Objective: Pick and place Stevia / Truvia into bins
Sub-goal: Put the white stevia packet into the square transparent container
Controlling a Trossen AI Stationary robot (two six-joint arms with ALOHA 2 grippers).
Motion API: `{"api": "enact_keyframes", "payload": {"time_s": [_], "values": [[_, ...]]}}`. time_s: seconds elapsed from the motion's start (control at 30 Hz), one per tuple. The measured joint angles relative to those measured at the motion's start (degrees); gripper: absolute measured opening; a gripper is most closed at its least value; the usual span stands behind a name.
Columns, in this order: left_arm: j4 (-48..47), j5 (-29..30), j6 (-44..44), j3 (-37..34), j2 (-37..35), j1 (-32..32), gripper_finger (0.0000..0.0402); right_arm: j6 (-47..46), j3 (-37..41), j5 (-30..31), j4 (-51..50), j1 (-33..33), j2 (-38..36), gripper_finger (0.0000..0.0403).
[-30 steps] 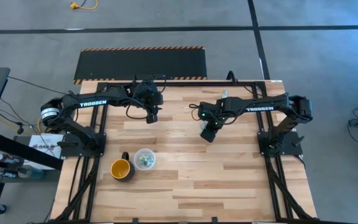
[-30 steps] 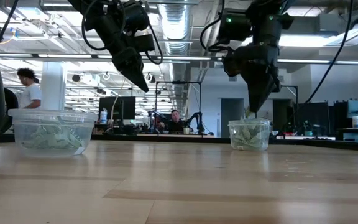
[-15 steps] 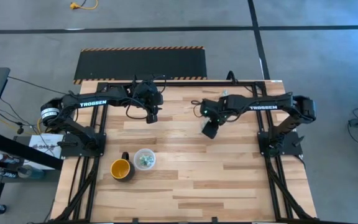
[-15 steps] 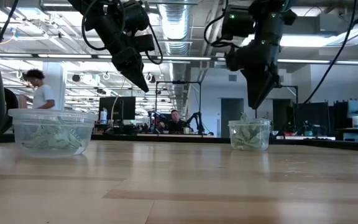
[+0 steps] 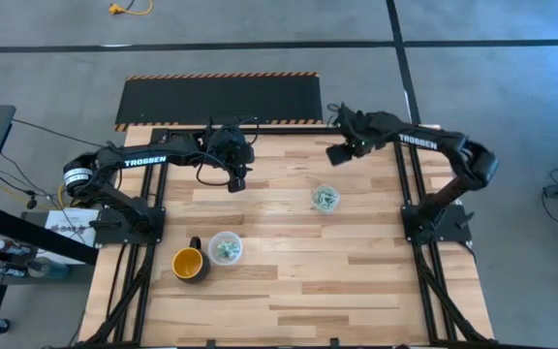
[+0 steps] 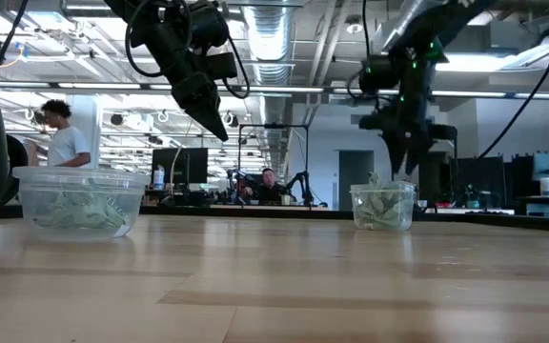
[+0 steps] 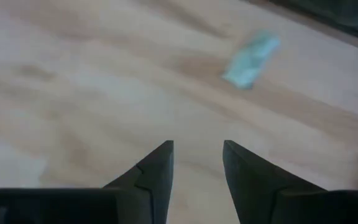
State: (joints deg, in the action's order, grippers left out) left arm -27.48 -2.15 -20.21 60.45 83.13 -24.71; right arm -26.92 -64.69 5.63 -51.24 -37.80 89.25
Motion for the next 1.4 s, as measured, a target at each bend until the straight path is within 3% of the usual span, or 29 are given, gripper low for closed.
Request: {"api": "enact_keyframes", "payload": {"time_s": [0.2, 0.4, 0.9, 1.13, 1.4], "values": [[0.01, 0.00, -0.28, 0.00, 0.00, -0.02, 0.0098, 1.92, 0.02, -1.26, 1.31, -8.53, 3.74, 0.0137], [-0.01, -0.02, 0.15, 0.00, 0.00, -0.01, 0.0098, 4.43, -0.24, -1.88, 5.81, -12.04, 8.61, 0.0137], [-0.01, -0.01, 0.23, 0.00, 0.00, -0.01, 0.0098, 4.94, -8.32, -2.69, 4.49, -12.53, 21.50, 0.0134], [-0.01, 0.00, 0.02, 0.00, 0.00, -0.02, 0.0098, 4.89, -9.18, 1.99, 0.09, -12.61, 23.45, 0.0126], [-0.01, 0.00, 0.24, 0.00, 0.00, -0.01, 0.0098, 4.90, -9.18, 1.79, 0.47, -12.85, 23.61, 0.0123]]}}
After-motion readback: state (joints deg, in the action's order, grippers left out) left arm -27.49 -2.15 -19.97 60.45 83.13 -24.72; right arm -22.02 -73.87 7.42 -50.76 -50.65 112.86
